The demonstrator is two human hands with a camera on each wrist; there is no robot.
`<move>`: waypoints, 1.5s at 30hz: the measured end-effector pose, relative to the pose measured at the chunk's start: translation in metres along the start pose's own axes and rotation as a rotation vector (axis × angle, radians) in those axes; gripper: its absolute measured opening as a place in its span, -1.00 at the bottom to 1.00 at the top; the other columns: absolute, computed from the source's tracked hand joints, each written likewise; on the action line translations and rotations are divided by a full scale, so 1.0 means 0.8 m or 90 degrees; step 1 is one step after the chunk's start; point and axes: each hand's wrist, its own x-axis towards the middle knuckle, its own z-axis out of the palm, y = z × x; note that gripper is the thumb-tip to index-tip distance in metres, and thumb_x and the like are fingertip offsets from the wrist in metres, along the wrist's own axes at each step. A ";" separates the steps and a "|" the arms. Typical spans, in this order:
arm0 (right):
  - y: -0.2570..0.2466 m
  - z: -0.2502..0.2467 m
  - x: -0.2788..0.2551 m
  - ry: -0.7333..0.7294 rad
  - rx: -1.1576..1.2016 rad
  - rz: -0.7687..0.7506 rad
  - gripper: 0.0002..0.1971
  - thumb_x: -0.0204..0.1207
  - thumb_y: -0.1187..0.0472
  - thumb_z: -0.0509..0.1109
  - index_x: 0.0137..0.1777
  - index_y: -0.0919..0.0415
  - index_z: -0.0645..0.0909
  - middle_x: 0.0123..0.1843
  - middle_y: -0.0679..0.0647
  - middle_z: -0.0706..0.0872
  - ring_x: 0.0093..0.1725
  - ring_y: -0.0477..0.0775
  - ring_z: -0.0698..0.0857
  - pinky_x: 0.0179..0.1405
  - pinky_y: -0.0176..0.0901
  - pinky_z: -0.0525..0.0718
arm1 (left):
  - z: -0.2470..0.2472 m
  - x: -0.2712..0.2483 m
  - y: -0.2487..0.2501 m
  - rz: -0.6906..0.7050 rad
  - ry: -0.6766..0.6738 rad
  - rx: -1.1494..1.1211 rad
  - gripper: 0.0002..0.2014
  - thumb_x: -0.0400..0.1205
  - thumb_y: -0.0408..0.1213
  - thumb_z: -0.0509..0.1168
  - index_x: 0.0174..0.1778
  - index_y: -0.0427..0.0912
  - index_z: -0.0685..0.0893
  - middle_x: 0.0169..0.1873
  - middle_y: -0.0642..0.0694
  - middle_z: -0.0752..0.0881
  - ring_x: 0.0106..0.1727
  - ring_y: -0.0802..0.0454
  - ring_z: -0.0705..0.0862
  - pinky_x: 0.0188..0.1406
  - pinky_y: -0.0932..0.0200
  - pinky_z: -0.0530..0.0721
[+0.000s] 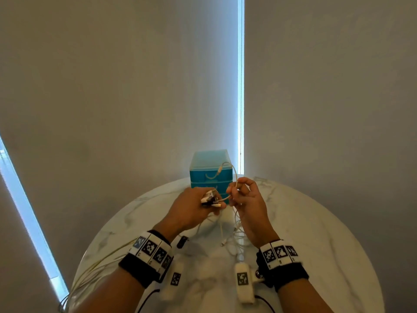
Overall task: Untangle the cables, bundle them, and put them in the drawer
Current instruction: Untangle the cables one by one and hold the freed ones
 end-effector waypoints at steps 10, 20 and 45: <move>-0.034 -0.062 0.016 0.052 0.312 0.046 -0.77 0.85 0.39 0.19 0.33 0.21 0.63 -0.12 0.08 0.66 -0.21 -0.01 0.64 -0.18 -0.20 0.74 | -0.015 -0.020 -0.029 -0.002 -0.136 0.041 -0.94 0.68 0.08 0.53 -0.04 0.28 0.91 -0.15 0.37 0.86 -0.02 0.32 0.79 0.27 -0.01 0.78; -0.038 -0.054 0.018 0.060 0.218 0.011 -0.64 0.83 0.50 0.08 0.44 0.27 0.62 -0.16 0.08 0.70 -0.32 -0.06 0.59 -0.37 -0.26 0.60 | -0.091 -0.019 -0.036 -0.060 0.079 -0.308 -0.77 0.68 0.01 0.51 0.20 0.09 0.91 0.21 0.22 0.88 0.15 0.29 0.82 0.05 0.27 0.68; 0.014 0.083 -0.049 -0.577 -0.744 0.207 -0.36 0.56 -0.62 0.22 -0.01 -0.18 0.93 -0.18 -0.13 0.86 -0.12 0.01 0.76 0.22 -0.01 0.77 | -0.091 -0.004 -0.025 -0.186 0.314 -0.705 -0.53 0.79 0.30 0.17 -0.23 0.00 0.50 -0.51 0.06 0.32 -0.52 0.16 0.22 -0.62 0.29 0.23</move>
